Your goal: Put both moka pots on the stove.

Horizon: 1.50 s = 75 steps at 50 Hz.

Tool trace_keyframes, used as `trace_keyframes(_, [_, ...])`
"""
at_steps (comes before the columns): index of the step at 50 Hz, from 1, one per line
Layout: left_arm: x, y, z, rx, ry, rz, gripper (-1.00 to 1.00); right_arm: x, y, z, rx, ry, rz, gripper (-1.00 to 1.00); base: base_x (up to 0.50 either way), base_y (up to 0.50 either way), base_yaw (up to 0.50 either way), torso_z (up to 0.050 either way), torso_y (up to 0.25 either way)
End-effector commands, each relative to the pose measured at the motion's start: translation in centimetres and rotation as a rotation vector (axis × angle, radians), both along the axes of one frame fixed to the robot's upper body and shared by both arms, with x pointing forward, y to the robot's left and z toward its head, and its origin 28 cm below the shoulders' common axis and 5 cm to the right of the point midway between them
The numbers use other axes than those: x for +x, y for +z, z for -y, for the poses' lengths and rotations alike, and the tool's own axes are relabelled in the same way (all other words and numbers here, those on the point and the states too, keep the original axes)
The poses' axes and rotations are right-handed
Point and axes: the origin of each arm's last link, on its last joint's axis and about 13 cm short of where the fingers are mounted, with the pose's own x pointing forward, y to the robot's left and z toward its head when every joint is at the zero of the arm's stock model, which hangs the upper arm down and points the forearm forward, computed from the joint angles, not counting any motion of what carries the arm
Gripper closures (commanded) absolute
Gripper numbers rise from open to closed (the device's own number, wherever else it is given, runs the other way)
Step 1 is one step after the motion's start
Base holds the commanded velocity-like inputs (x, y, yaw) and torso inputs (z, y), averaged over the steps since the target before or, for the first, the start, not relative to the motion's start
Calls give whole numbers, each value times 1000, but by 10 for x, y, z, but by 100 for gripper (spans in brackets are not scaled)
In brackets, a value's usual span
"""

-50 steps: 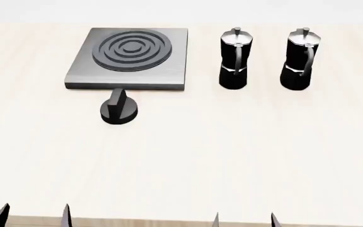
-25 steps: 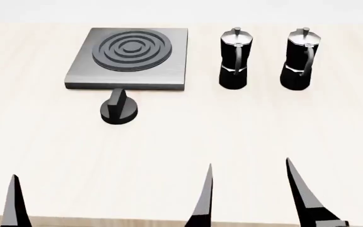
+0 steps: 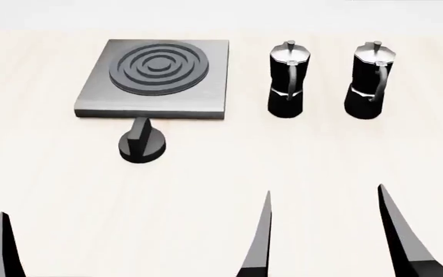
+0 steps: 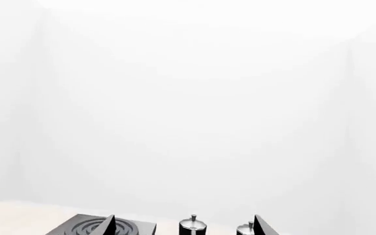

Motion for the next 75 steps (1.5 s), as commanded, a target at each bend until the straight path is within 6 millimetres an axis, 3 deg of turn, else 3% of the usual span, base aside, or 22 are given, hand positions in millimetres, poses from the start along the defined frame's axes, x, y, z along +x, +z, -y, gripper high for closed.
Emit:
trace_keyframes(1, [-1, 0, 1, -1, -5, 6, -100, -1, 0, 0, 4, -3, -17, -100, 250, 0, 0, 0, 0])
trace_keyframes(75, [0, -2, 0, 1, -4, 4, -100, 1, -3, -1, 0, 2, -34, -100, 245, 0, 0, 0, 0])
